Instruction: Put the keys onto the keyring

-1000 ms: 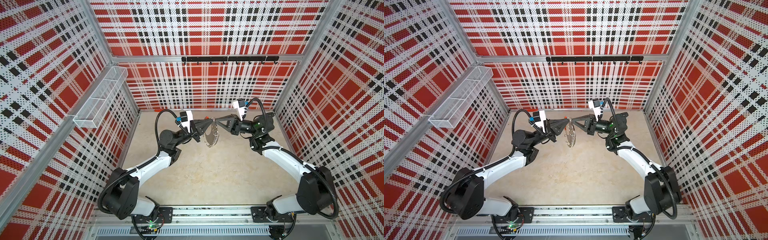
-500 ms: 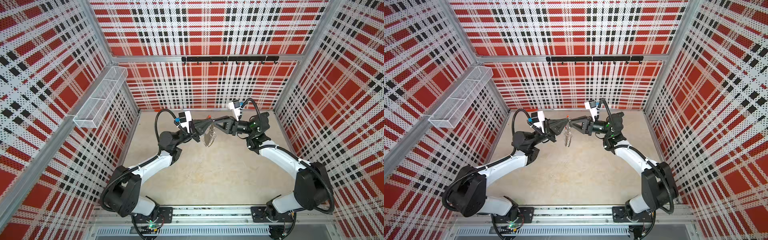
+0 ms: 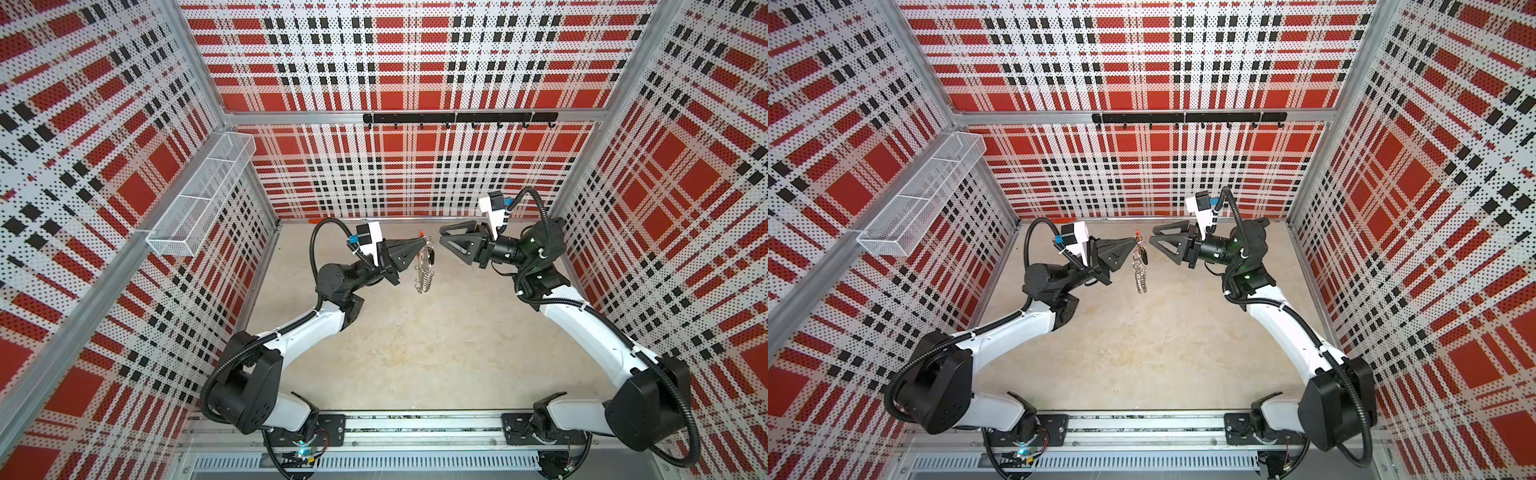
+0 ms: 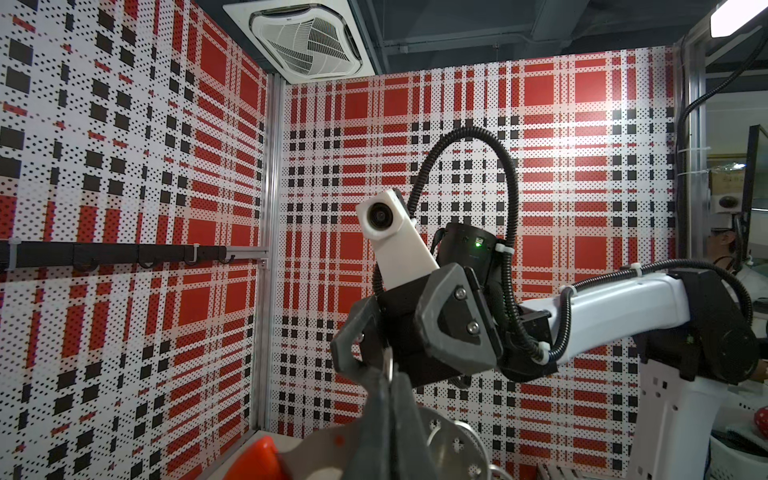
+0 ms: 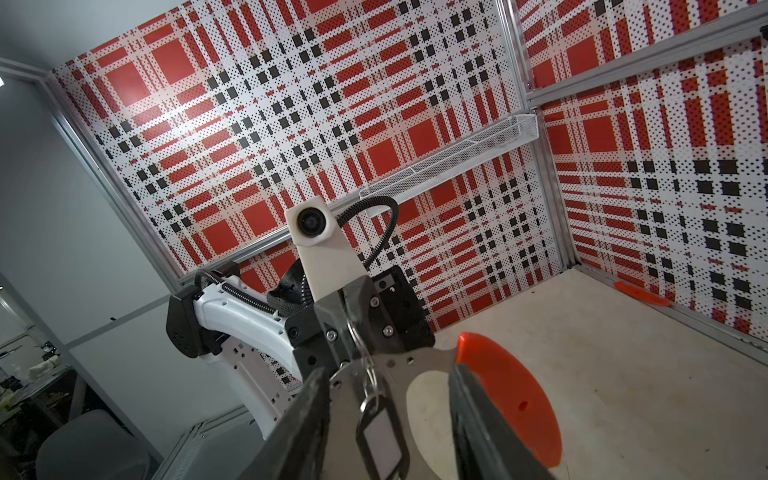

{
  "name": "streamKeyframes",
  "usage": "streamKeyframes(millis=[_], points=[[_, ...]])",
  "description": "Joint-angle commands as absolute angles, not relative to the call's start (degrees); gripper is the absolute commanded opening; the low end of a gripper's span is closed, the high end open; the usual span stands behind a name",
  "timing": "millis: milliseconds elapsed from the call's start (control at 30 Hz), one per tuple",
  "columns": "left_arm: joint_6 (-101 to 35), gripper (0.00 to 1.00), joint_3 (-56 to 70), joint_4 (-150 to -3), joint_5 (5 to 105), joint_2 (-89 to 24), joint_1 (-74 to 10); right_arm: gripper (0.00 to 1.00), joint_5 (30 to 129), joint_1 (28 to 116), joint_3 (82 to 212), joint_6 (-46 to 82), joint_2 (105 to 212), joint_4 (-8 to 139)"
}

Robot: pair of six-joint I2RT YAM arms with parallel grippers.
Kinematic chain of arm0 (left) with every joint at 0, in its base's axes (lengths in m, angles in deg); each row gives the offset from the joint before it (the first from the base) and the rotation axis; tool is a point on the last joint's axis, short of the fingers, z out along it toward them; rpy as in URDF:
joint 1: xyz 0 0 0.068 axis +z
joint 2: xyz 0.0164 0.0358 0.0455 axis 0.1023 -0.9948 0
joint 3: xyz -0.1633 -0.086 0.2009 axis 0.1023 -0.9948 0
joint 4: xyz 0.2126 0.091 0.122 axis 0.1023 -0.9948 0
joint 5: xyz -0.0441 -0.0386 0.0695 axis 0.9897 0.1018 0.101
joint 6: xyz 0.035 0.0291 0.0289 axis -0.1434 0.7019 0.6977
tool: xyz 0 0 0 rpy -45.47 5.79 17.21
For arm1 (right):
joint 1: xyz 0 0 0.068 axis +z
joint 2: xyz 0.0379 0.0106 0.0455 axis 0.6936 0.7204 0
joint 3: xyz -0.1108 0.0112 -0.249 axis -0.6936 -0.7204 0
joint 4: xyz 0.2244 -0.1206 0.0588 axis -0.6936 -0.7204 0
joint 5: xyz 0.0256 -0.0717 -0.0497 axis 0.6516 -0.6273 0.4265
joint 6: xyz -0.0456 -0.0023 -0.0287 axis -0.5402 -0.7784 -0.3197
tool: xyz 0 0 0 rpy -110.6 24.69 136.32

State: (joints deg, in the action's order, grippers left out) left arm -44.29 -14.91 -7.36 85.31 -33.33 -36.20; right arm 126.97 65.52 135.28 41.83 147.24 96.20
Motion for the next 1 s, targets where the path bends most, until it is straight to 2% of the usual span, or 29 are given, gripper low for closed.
streamKeyframes(millis=[0, 333, 533, 667, 733, 833, 967], points=[[-45.4, 0.0, -13.9, -4.0, 84.8, -33.7, -36.4, 0.49, 126.7, 67.1, 137.4, 40.2, 148.9, 95.8], [-46.3, 0.0, -13.1, -3.7, 85.1, -34.3, -36.6, 0.36, 126.8, 68.8, 138.5, 40.8, 150.8, 96.9], [-47.0, 0.0, -13.1, -3.3, 85.0, -34.5, -36.4, 0.13, 126.8, 69.0, 138.2, 40.3, 150.6, 96.2], [-49.3, 0.0, -12.7, -2.8, 86.1, -35.1, -35.9, 0.06, 126.1, 69.0, 138.7, 37.7, 150.2, 93.2], [-50.1, 0.05, -12.9, -3.3, 87.1, -35.1, -35.0, 0.03, 124.8, 69.0, 140.2, 33.0, 149.8, 87.0], [-48.1, 0.2, -14.1, -7.6, 88.4, -33.3, -33.2, 0.01, 119.0, 69.1, 144.0, 18.9, 149.0, 71.0], [-33.7, 0.27, -13.3, -26.9, 87.6, -28.9, -32.3, 0.0, 106.9, 69.3, 148.4, 3.4, 148.9, 53.8]])
